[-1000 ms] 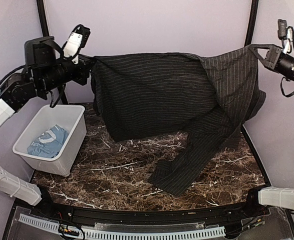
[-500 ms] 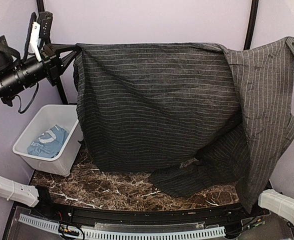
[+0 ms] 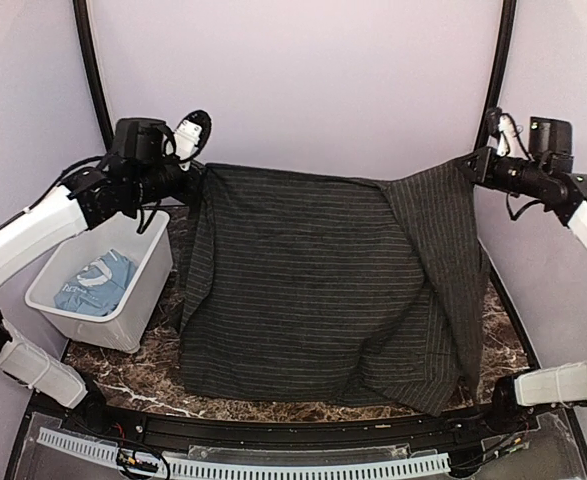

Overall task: Fold and stack the mixed laundry pile
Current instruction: Flatten out the crumpled shirt at the center of the board.

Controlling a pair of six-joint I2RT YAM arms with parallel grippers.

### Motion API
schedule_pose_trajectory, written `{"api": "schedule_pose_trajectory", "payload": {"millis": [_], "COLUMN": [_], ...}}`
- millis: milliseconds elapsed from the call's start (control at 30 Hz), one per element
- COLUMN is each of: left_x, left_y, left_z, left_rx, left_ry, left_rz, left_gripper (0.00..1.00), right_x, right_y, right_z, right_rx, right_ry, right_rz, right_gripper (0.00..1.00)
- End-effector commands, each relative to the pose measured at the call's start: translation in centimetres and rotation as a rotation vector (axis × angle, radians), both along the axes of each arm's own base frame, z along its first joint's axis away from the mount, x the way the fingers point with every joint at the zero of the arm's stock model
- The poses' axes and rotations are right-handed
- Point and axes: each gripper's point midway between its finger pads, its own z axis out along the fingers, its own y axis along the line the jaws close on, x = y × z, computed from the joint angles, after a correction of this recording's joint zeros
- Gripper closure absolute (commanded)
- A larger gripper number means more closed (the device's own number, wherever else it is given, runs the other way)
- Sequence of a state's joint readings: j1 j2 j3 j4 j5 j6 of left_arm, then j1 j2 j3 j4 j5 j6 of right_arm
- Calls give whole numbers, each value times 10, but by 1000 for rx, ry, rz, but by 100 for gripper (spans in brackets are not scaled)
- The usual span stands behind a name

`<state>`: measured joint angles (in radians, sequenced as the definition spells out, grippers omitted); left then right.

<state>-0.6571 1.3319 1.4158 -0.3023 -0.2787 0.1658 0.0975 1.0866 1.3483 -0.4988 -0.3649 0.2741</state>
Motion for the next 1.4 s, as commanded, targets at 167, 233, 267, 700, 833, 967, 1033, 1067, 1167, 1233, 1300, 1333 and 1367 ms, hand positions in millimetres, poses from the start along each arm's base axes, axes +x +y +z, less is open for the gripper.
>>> {"api": "schedule_pose_trajectory", "payload": {"millis": [167, 233, 267, 700, 833, 967, 1033, 1067, 1167, 1233, 1300, 1333, 1367], "left_x": [116, 144, 161, 228, 188, 127, 103, 92, 69, 61, 50, 46, 43], "left_y": [-12, -7, -6, 39, 24, -24, -38, -39, -49, -47, -48, -46, -45], "left_z": [-142, -161, -171, -192, -189, -205, -215, -226, -233, -240, -251, -257, -261], "left_rx": [62, 73, 83, 123, 63, 75, 91, 93, 19, -1, -7, -2, 3], "left_ry": [234, 260, 268, 384, 454, 496, 520, 559, 625, 648, 691, 710, 720], "left_rz": [59, 91, 107, 333, 247, 59, 29, 29, 6, 11, -3, 1, 2], "left_gripper": [100, 100, 100, 49, 44, 41, 40, 40, 40, 39, 39, 39, 39], "right_x": [151, 182, 200, 246, 204, 142, 118, 107, 77, 57, 40, 32, 26], "right_y": [6, 11, 14, -6, -5, 7, 4, 0, -9, -6, -8, -9, -12], "right_z": [-121, -139, -159, -178, -178, -200, -215, -222, -235, -243, -254, -259, -265], "right_rx": [-24, -17, -18, -95, -66, -28, -31, -38, -35, -1, 10, 12, 8], "right_ry": [130, 153, 187, 335, 376, 456, 507, 531, 582, 609, 648, 666, 683], "right_rz": [-50, -39, -39, -126, -81, -24, -42, -61, -108, -102, -115, -124, -144], "right_gripper": [100, 100, 100, 1, 1, 4, 6, 7, 7, 7, 8, 9, 11]}}
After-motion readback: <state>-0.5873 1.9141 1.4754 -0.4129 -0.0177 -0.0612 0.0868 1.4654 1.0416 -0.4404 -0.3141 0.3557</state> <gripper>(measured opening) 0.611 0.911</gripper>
